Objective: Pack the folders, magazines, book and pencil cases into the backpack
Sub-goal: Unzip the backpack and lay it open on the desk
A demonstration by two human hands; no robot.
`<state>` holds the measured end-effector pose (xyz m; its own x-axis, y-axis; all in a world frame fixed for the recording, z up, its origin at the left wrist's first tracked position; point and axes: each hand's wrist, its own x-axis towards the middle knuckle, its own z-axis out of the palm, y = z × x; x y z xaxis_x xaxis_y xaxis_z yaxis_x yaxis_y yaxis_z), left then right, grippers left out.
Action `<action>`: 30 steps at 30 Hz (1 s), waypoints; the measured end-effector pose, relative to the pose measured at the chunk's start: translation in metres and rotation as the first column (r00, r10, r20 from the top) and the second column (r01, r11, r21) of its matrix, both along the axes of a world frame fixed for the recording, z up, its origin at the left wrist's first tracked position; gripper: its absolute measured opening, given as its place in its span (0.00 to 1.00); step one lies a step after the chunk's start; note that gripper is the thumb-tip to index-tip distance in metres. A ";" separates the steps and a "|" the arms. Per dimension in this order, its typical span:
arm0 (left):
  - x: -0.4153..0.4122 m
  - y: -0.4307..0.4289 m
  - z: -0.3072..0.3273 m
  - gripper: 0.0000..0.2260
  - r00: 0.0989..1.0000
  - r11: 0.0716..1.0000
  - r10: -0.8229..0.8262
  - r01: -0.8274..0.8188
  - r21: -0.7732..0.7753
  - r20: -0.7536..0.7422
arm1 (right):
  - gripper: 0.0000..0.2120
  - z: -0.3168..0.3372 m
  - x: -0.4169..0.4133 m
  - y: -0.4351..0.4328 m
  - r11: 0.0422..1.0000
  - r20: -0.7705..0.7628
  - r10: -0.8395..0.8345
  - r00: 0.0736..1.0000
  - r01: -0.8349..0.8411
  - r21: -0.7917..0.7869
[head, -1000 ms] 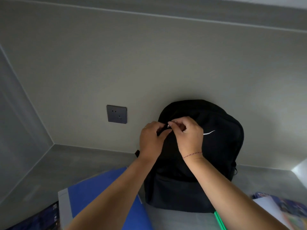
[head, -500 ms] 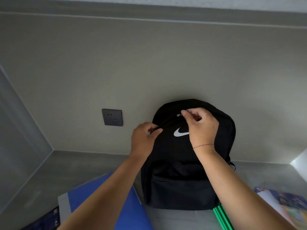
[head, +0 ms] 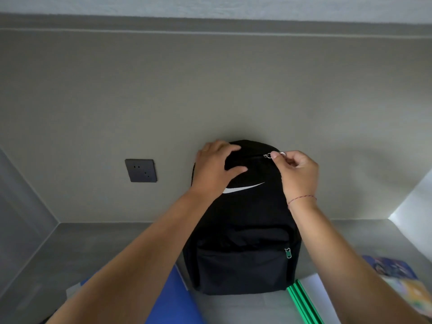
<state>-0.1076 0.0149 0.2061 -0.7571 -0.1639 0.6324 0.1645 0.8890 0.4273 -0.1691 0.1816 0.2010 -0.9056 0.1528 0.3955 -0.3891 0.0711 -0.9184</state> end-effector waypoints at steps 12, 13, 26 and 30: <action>-0.025 -0.002 0.005 0.10 0.999 0.993 -0.028 0.026 -0.112 -0.018 | 0.07 -0.037 -0.011 0.063 0.993 0.131 -0.117 0.984 0.117 0.006; -0.025 -0.003 0.006 0.10 1.000 0.994 -0.024 0.023 -0.108 -0.009 | 0.08 -0.042 -0.010 0.068 0.993 0.155 -0.121 0.980 0.122 0.008; -0.044 0.060 0.020 0.10 0.990 0.855 -0.109 0.139 -0.499 0.089 | 0.12 -0.074 -0.014 0.089 0.994 0.274 0.099 0.957 -0.083 -0.068; -0.053 0.065 0.023 0.08 0.989 0.831 -0.114 0.148 -0.537 0.097 | 0.11 -0.084 -0.014 0.094 0.998 0.299 0.049 0.953 -0.056 0.015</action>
<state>-0.1607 0.0803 0.2295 -0.7849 0.2949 0.5450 0.2864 0.9526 -0.1030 -0.1836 0.2753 0.1168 -0.9894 0.0955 0.1094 -0.1018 0.0805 -0.9915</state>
